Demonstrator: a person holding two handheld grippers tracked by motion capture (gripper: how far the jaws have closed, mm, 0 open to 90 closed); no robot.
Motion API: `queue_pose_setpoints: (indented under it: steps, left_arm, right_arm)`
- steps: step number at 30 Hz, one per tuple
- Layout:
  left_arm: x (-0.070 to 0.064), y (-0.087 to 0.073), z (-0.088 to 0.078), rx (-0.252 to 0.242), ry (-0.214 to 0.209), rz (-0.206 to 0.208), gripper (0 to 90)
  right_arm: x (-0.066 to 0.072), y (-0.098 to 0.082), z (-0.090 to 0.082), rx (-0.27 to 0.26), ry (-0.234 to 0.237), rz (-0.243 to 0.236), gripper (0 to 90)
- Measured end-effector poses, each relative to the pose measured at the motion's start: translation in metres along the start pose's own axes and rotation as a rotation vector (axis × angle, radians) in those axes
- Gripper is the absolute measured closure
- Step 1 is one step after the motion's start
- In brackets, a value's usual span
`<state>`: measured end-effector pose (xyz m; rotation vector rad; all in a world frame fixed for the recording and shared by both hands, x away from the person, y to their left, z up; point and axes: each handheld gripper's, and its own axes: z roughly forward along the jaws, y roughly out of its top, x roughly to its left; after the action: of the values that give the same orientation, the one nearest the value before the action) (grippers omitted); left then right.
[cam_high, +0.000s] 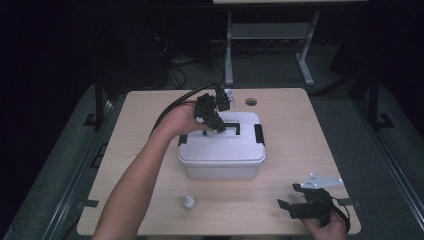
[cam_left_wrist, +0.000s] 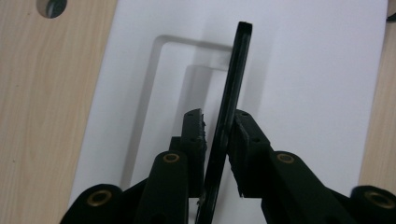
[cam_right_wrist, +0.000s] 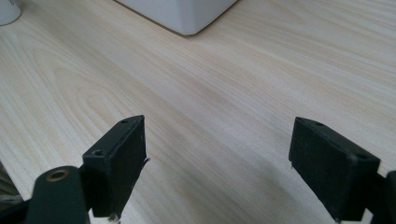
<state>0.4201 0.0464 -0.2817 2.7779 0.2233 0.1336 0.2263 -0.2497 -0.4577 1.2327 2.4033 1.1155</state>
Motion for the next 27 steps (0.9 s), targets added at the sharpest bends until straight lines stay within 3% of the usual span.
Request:
queue_pose_setpoints:
  steps: [2,9,12,19,27]
  left_arm:
    - [0.001,0.001,0.001,0.001,-0.012,-0.003,77.3]
    - [0.005,0.003,0.001,0.020,-0.061,0.048,81.0]
    - [0.007,0.003,0.001,0.005,-0.084,0.046,81.7]
    - [0.008,0.004,0.000,0.009,-0.094,0.090,83.5]
    - [0.012,0.002,-0.004,-0.027,-0.115,0.088,84.2]
  right_arm:
    - [0.000,0.000,0.000,-0.002,-0.001,-0.001,18.3]
    - [-0.001,0.000,-0.001,-0.001,0.001,0.002,18.3]
    - [-0.001,0.000,-0.001,0.000,0.003,-0.001,18.3]
    - [-0.001,-0.001,-0.001,0.008,0.003,0.003,18.3]
    - [-0.002,-0.001,0.000,0.012,0.002,0.001,18.3]
